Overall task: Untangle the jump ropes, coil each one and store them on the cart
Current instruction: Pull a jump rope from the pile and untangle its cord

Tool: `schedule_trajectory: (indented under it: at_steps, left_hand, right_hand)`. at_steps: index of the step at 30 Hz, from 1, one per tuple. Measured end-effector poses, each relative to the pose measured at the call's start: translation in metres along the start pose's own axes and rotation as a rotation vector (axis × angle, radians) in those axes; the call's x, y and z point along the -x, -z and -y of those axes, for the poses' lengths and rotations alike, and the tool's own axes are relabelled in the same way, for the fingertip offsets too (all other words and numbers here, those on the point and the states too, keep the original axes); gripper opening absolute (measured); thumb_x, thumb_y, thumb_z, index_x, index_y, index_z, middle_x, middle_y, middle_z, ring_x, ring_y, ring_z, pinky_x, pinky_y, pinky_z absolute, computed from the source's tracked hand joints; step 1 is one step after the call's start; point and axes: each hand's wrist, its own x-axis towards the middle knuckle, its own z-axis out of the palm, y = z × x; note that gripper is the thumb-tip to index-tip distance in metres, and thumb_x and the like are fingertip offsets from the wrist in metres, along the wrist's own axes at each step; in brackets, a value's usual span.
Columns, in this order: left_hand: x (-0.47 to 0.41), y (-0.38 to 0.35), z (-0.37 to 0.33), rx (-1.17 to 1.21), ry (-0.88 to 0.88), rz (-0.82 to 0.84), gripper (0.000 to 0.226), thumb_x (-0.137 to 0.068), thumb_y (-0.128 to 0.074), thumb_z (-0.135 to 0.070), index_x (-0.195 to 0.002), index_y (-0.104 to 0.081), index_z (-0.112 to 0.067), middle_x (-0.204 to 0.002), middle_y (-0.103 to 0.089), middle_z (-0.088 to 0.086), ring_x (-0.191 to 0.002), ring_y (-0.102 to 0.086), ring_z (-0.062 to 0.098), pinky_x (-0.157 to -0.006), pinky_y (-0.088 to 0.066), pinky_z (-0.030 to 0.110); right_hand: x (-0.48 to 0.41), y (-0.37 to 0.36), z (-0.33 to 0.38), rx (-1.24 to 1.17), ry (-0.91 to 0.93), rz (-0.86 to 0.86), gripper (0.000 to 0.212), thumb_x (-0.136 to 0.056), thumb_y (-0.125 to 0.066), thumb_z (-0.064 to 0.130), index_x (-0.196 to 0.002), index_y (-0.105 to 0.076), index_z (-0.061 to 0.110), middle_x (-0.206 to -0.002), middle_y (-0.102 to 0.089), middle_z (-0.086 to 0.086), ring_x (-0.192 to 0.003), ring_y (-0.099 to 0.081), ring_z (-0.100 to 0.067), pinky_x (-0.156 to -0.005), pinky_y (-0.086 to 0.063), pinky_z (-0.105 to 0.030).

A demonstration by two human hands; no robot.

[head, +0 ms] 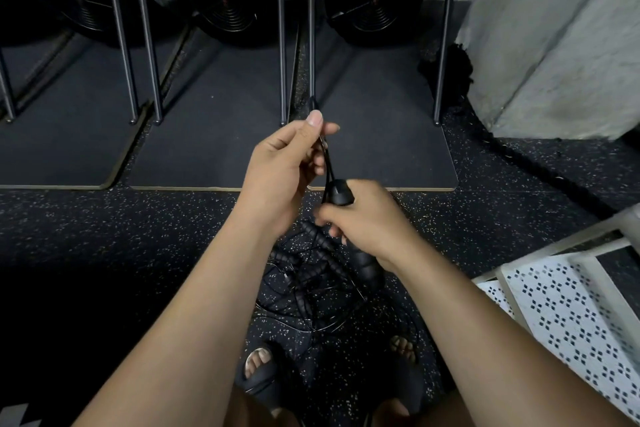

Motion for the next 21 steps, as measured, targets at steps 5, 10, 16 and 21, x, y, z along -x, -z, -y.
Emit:
schedule_trajectory:
  at_steps: [5, 10, 16, 21]
  left_hand:
    - [-0.001, 0.004, 0.001, 0.033, 0.001, 0.036, 0.026, -0.105, -0.066, -0.032, -0.097, -0.077, -0.010, -0.070, -0.057, -0.005, -0.063, -0.046, 0.009, -0.062, -0.043, 0.021]
    - [-0.003, 0.009, 0.000, -0.102, -0.044, -0.050, 0.032, -0.107, -0.062, -0.040, -0.111, -0.074, -0.011, -0.081, -0.067, -0.005, -0.071, -0.059, 0.012, -0.069, -0.047, 0.026]
    - [-0.004, 0.009, 0.034, -0.559, 0.065, 0.136, 0.023, -0.102, -0.054, -0.025, -0.109, -0.076, -0.025, -0.101, -0.080, -0.006, -0.099, -0.074, 0.014, -0.087, -0.049, 0.037]
    - [0.006, 0.000, 0.064, -0.809, 0.169, 0.432, 0.020, -0.104, -0.060, -0.014, -0.109, -0.077, -0.023, -0.107, -0.080, -0.006, -0.110, -0.072, 0.015, -0.106, -0.051, 0.035]
  right_hand:
    - [0.003, 0.004, 0.006, -0.144, -0.028, 0.033, 0.007, -0.089, -0.072, 0.010, -0.092, -0.072, 0.004, -0.078, -0.080, -0.006, -0.059, -0.065, -0.011, -0.053, -0.048, -0.026]
    - [0.004, 0.015, 0.010, -0.161, -0.004, -0.010, 0.005, -0.089, -0.071, 0.011, -0.085, -0.072, 0.009, -0.077, -0.080, -0.006, -0.062, -0.068, -0.014, -0.059, -0.049, -0.032]
    - [0.011, 0.056, 0.030, -0.427, 0.097, -0.131, 0.005, -0.095, -0.073, 0.007, -0.093, -0.070, 0.004, -0.077, -0.078, -0.010, -0.060, -0.065, -0.016, -0.056, -0.049, -0.027]
    - [0.015, 0.090, 0.030, -0.652, 0.141, -0.226, 0.007, -0.097, -0.073, 0.011, -0.094, -0.068, 0.007, -0.077, -0.076, -0.007, -0.062, -0.064, -0.014, -0.055, -0.049, -0.024]
